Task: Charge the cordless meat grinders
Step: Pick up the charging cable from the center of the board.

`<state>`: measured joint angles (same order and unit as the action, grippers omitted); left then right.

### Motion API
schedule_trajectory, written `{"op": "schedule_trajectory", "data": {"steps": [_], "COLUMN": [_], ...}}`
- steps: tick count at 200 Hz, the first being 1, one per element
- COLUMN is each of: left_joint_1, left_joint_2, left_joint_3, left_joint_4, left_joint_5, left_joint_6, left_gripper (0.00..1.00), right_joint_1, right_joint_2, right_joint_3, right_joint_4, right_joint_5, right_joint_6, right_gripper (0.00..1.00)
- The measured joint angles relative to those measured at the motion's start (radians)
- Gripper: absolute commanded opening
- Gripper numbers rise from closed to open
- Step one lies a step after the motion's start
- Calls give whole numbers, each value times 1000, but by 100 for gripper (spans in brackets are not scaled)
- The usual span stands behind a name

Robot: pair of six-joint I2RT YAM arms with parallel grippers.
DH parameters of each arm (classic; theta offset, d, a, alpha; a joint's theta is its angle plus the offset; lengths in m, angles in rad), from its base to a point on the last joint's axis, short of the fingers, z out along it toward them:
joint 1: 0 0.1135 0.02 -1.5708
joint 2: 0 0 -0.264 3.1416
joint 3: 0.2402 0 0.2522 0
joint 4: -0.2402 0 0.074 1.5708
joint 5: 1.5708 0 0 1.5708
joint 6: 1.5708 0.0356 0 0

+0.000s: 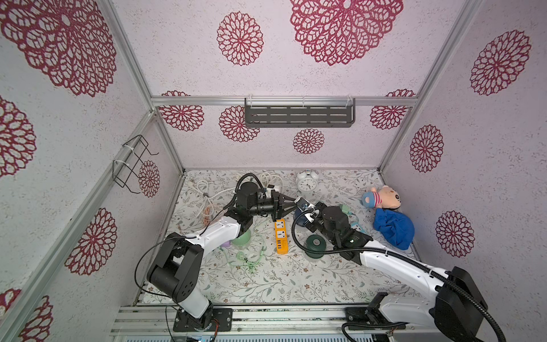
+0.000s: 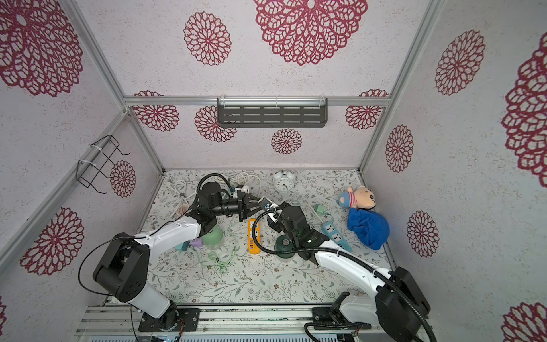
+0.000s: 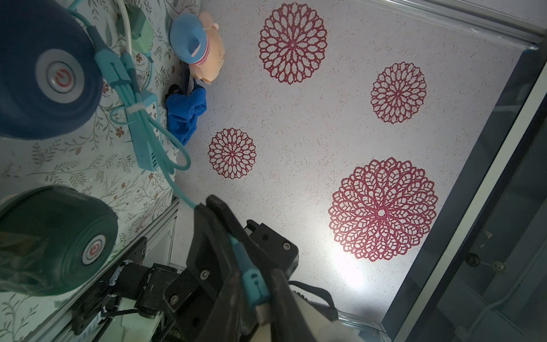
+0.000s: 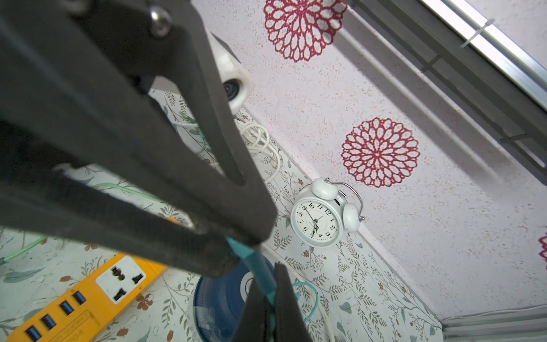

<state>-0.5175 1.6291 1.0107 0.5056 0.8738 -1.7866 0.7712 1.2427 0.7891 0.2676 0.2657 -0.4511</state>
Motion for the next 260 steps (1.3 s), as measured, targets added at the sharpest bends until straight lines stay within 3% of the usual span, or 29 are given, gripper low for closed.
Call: {"op": "schedule_trajectory", "data": {"steps": [29,60,91,109,132,146,163,177,194,219,260], "left_joint_1": [0,0,0,8,27,43,53,55,51,49,49], "left_joint_2": [1,5,15,21,21,21,21,21,21,21,21], "left_joint_3": [0,0,0,2,38,106,217,291,343,402,436], "left_joint_4": [-4,3,11,-24,-182,-378,-631,-782,-924,-1133,-1325], "left_joint_5": [0,6,34,56,84,77,49,35,33,31,31], "left_joint_6": [-2,1,34,102,287,477,723,896,1051,1222,1358], "left_gripper": [12,8,2,0,0,0,0,0,0,0,0], "right_joint_1": [-1,-1,2,2,-3,-24,-81,-143,-188,-192,-179], "right_joint_2": [0,0,-30,-82,-185,-243,-270,-269,-254,-206,-98], "right_joint_3": [0,-1,-24,-31,-22,18,104,184,259,313,314], "right_joint_4": [12,10,-25,-91,-200,-301,-427,-511,-599,-681,-739], "right_joint_5": [20,21,14,12,5,-33,-116,-211,-308,-403,-501], "right_joint_6": [0,8,24,55,145,226,320,370,399,401,392], "right_gripper": [0,35,57,67,88,82,56,46,51,45,43]}}
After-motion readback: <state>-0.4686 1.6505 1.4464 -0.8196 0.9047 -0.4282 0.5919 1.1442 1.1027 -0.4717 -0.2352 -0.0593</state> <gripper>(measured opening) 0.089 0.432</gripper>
